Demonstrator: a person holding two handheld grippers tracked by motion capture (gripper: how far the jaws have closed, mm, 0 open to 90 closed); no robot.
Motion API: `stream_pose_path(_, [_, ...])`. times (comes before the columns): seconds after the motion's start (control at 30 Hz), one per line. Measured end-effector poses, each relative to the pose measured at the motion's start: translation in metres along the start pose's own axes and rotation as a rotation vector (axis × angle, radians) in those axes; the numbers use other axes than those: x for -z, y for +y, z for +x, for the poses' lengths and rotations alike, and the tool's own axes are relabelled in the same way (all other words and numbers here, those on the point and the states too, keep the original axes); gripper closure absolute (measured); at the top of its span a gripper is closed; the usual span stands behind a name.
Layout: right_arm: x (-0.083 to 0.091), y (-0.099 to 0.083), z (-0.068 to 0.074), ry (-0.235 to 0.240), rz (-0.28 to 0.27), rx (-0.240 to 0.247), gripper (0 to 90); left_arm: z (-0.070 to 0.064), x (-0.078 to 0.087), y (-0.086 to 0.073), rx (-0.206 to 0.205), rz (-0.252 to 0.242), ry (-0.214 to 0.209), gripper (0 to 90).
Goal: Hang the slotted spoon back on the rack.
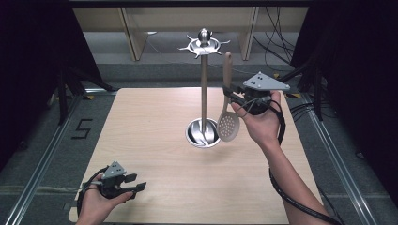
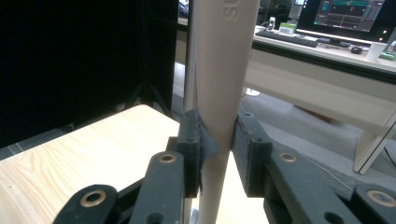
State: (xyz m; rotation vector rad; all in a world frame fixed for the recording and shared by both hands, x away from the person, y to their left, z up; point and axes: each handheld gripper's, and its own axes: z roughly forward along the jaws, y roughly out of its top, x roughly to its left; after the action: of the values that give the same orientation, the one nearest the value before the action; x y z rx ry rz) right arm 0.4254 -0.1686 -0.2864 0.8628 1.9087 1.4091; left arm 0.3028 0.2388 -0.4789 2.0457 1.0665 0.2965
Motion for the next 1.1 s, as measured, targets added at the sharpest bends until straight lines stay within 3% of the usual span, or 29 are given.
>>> stream_pose_path(1.1, [-0.016, 0.011, -0.003, 0.041, 0.053, 0.002, 74.3, 0.0, 0.0, 0.0, 0.001, 0.012, -0.002, 45.8])
